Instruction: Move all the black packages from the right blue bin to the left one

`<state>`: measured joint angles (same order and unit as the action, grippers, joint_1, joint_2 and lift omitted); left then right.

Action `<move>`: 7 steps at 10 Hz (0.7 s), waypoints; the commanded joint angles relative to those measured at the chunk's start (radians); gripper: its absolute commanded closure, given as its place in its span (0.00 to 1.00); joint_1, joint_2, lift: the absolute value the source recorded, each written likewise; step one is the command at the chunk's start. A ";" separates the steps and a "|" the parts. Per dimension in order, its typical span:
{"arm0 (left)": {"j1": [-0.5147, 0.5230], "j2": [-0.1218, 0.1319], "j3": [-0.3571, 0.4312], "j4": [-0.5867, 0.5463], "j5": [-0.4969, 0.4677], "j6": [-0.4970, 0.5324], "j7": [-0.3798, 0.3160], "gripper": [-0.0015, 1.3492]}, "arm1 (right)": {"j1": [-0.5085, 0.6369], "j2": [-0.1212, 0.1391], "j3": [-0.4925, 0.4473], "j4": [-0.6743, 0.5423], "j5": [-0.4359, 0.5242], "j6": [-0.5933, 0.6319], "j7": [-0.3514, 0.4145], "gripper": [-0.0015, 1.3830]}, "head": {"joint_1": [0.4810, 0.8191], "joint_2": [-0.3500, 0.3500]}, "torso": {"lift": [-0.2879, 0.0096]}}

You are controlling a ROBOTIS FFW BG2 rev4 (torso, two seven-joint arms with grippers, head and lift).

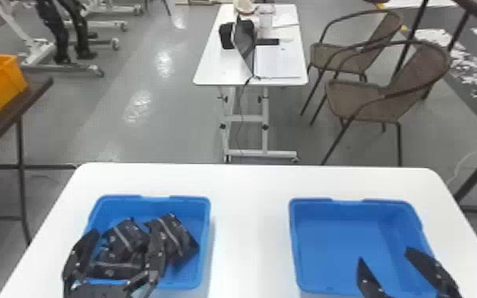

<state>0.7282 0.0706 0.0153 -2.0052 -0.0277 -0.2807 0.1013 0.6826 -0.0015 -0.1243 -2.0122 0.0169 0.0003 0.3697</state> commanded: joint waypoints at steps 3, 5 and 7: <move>0.002 -0.003 0.000 0.000 0.002 0.000 0.002 0.08 | 0.000 0.002 0.000 -0.002 0.001 0.000 0.000 0.15 | 0.63 0.59 | 0.83; 0.002 -0.003 0.000 0.000 0.002 -0.002 0.002 0.09 | 0.000 0.002 0.000 -0.003 0.005 -0.002 0.000 0.15 | 0.63 0.59 | 0.83; 0.003 -0.003 0.000 0.000 0.002 -0.005 0.002 0.09 | 0.000 0.002 0.000 -0.005 0.014 -0.006 0.000 0.15 | 0.63 0.59 | 0.83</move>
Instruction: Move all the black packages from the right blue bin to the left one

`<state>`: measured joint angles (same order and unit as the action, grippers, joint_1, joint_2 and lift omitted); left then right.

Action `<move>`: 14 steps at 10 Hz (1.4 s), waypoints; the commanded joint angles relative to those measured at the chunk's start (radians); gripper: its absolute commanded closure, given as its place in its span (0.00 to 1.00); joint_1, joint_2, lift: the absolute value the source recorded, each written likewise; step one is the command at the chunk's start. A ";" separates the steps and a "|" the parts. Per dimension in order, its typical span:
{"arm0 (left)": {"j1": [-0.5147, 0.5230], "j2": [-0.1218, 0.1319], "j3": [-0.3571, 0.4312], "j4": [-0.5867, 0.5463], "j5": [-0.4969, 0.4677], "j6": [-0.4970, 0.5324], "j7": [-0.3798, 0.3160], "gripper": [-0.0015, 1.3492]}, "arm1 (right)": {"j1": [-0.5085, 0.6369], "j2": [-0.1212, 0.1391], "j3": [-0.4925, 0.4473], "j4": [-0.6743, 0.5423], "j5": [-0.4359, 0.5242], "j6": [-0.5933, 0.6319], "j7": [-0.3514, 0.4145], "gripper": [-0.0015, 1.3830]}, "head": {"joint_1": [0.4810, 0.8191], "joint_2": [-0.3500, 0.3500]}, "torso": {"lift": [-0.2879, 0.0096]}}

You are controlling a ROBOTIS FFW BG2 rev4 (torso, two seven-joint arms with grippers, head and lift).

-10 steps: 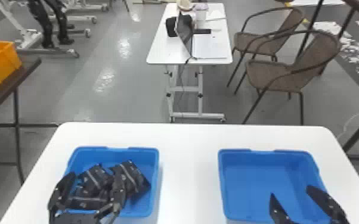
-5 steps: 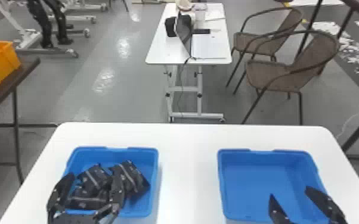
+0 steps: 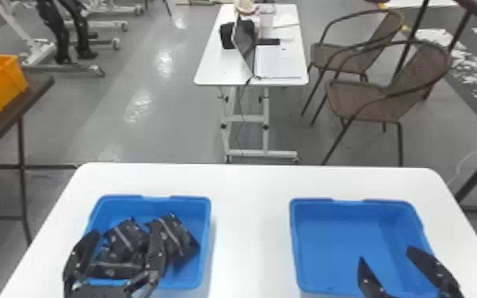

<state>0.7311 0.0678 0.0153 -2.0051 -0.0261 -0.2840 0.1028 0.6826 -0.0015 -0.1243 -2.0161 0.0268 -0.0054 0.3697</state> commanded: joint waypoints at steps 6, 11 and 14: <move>-0.002 0.001 -0.002 0.002 0.002 -0.004 0.000 0.09 | 0.000 0.002 0.002 -0.003 0.008 -0.002 0.000 0.15 | 0.63 0.59 | 0.83; -0.006 0.001 -0.005 0.006 0.002 -0.007 0.000 0.09 | -0.003 0.002 0.002 -0.001 0.010 -0.002 0.000 0.15 | 0.63 0.59 | 0.83; -0.009 0.003 -0.005 0.006 0.005 -0.006 0.000 0.09 | -0.005 0.002 0.003 -0.001 0.010 -0.002 0.000 0.15 | 0.63 0.59 | 0.83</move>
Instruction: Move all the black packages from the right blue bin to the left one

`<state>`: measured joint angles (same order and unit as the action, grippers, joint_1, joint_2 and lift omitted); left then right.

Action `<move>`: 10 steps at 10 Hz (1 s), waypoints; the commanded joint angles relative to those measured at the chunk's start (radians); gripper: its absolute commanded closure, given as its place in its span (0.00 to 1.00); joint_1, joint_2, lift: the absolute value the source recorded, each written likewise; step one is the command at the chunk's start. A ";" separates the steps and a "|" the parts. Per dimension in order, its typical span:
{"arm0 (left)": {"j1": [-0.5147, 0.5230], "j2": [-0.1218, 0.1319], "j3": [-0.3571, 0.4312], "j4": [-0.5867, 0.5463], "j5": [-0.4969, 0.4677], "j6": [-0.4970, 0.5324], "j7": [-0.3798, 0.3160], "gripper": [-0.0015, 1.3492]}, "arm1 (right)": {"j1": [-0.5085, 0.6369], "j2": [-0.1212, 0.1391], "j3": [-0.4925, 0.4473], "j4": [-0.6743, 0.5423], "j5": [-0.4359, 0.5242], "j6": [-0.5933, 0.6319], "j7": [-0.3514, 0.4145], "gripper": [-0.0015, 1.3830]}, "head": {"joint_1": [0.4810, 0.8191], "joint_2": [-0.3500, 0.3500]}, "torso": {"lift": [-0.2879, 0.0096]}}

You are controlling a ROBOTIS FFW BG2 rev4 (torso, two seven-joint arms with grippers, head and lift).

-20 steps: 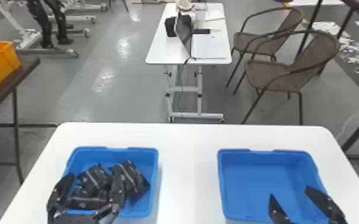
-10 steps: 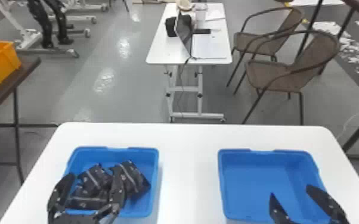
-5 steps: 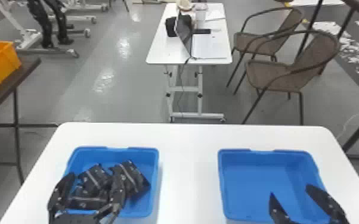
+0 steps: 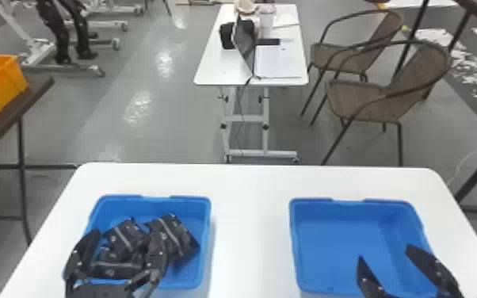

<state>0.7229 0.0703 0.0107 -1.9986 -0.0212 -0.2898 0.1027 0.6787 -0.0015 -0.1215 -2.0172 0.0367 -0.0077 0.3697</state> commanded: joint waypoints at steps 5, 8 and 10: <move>-0.002 0.000 -0.001 0.003 0.004 0.001 -0.001 0.09 | -0.002 0.002 0.000 0.000 0.002 0.000 0.000 0.15 | 0.63 0.59 | 0.83; -0.002 0.003 -0.001 0.003 0.006 0.001 -0.001 0.09 | -0.001 0.002 0.000 0.000 0.002 0.000 0.000 0.15 | 0.63 0.59 | 0.83; -0.002 0.005 -0.003 0.003 0.007 0.001 -0.001 0.09 | -0.001 0.002 0.000 0.000 0.002 0.000 0.000 0.15 | 0.63 0.59 | 0.83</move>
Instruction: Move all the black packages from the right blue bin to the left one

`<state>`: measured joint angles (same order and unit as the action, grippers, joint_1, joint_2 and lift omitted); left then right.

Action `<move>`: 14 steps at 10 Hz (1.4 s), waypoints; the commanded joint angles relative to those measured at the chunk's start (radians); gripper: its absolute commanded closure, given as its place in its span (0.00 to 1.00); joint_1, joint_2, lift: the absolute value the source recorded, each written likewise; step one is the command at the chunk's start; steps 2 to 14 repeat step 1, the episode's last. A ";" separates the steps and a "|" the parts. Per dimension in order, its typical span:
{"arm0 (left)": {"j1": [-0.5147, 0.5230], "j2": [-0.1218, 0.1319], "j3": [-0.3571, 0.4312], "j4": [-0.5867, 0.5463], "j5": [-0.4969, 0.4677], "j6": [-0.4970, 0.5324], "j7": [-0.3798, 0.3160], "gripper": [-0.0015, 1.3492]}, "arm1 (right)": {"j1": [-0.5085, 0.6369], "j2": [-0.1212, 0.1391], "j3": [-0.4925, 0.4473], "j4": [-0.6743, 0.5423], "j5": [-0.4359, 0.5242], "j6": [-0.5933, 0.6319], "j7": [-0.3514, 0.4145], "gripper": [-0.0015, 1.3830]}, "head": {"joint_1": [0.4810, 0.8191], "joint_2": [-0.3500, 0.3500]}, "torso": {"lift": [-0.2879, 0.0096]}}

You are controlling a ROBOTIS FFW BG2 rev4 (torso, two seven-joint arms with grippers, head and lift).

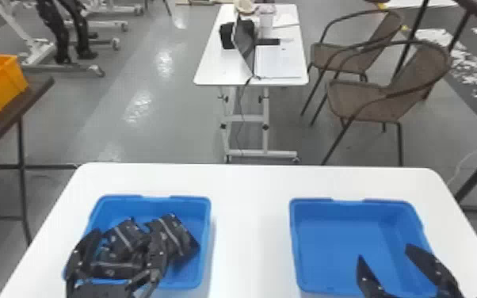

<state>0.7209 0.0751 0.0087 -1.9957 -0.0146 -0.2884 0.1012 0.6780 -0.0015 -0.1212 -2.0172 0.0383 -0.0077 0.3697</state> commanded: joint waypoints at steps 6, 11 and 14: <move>0.000 0.000 -0.001 0.000 0.001 0.000 0.000 0.09 | 0.000 0.002 0.000 0.002 -0.002 0.002 0.000 0.15 | 0.63 0.59 | 0.83; 0.000 0.000 -0.001 0.000 0.001 0.000 0.000 0.09 | 0.000 0.002 0.000 0.002 -0.002 0.002 0.000 0.15 | 0.63 0.59 | 0.83; 0.000 0.000 -0.001 0.000 0.001 0.000 0.000 0.09 | 0.000 0.002 0.000 0.002 -0.002 0.002 0.000 0.15 | 0.63 0.59 | 0.83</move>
